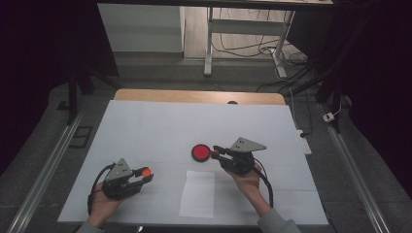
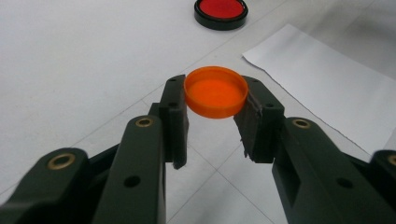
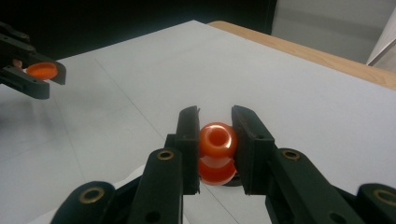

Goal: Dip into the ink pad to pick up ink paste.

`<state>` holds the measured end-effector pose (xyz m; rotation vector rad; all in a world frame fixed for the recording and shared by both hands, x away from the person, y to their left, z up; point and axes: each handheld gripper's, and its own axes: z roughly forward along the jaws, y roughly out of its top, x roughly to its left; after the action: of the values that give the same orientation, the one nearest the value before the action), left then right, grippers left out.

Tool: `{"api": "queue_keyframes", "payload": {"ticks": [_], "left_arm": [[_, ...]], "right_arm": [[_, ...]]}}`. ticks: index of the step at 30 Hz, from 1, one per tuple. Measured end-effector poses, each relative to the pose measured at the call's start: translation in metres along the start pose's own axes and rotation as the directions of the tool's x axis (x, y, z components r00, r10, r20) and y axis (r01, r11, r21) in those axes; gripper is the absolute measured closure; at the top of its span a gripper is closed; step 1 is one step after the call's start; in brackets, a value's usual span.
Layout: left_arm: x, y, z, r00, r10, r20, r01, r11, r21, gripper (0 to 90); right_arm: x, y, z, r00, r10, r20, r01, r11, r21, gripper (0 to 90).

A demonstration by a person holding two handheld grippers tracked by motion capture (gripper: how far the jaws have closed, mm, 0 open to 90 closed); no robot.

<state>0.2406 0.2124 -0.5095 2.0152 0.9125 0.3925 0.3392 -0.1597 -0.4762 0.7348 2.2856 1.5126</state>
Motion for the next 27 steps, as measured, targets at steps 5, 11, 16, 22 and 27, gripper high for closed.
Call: {"api": "queue_keyframes", "payload": {"ticks": [5, 11, 16, 22, 27], "left_arm": [[-0.001, -0.001, 0.002, 1.0, -0.001, 0.006, 0.001, 1.0, 0.005, 65.0], [-0.001, -0.001, 0.002, 1.0, 0.0, 0.004, 0.0, 1.0, 0.006, 65.0], [-0.001, -0.001, 0.003, 1.0, -0.001, 0.006, 0.001, 0.9999, 0.01, 65.0], [0.0, -0.001, 0.003, 1.0, 0.001, 0.009, -0.001, 0.9999, 0.012, 65.0], [0.0, -0.001, 0.003, 0.9999, 0.004, 0.01, -0.004, 0.9999, 0.015, 65.0]], "right_arm": [[-0.002, -0.001, 0.005, 1.0, -0.004, 0.005, 0.004, 1.0, 0.015, 71.7], [-0.005, 0.001, 0.012, 0.9999, -0.009, 0.009, 0.009, 1.0, 0.02, 71.7], [-0.008, 0.001, 0.021, 0.9999, -0.013, 0.008, 0.012, 0.999, 0.043, 71.7], [-0.01, 0.004, 0.034, 1.0, -0.008, 0.0, 0.008, 0.999, 0.045, 71.7], [-0.012, 0.006, 0.048, 1.0, -0.005, -0.002, 0.005, 0.998, 0.058, 71.7]]}}
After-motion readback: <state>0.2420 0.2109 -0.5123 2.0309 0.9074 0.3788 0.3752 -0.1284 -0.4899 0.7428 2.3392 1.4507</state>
